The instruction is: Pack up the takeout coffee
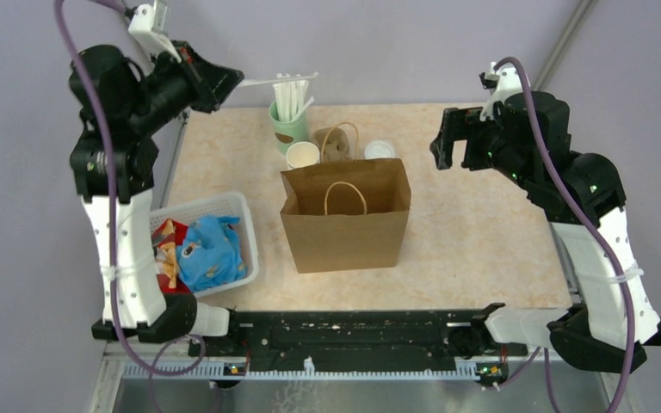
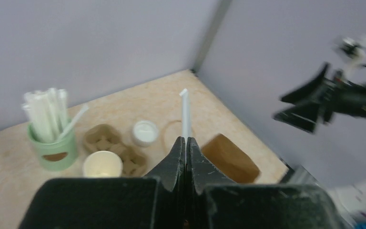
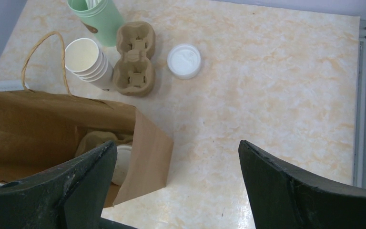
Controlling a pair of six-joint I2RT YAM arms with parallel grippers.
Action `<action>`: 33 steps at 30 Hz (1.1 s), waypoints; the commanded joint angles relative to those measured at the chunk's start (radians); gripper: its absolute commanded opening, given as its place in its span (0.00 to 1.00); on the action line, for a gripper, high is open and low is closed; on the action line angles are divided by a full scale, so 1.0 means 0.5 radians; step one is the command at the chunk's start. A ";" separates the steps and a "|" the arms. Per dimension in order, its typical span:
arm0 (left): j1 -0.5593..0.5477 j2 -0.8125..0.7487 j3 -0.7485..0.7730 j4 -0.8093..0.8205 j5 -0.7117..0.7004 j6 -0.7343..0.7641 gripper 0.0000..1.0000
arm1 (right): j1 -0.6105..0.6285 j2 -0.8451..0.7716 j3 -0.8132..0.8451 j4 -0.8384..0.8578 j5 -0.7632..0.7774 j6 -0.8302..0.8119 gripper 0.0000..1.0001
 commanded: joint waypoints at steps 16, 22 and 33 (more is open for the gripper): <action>-0.286 -0.305 -1.111 0.467 0.647 -0.156 0.00 | -0.020 -0.407 -0.223 0.060 -0.049 0.299 0.97; -0.518 -0.289 -1.338 0.649 0.413 -0.194 0.00 | -0.020 -0.494 -0.300 0.053 -0.033 0.370 0.96; -0.684 -0.514 -1.488 0.448 -0.668 -0.012 0.94 | -0.020 -0.534 -0.397 0.087 -0.056 0.394 0.96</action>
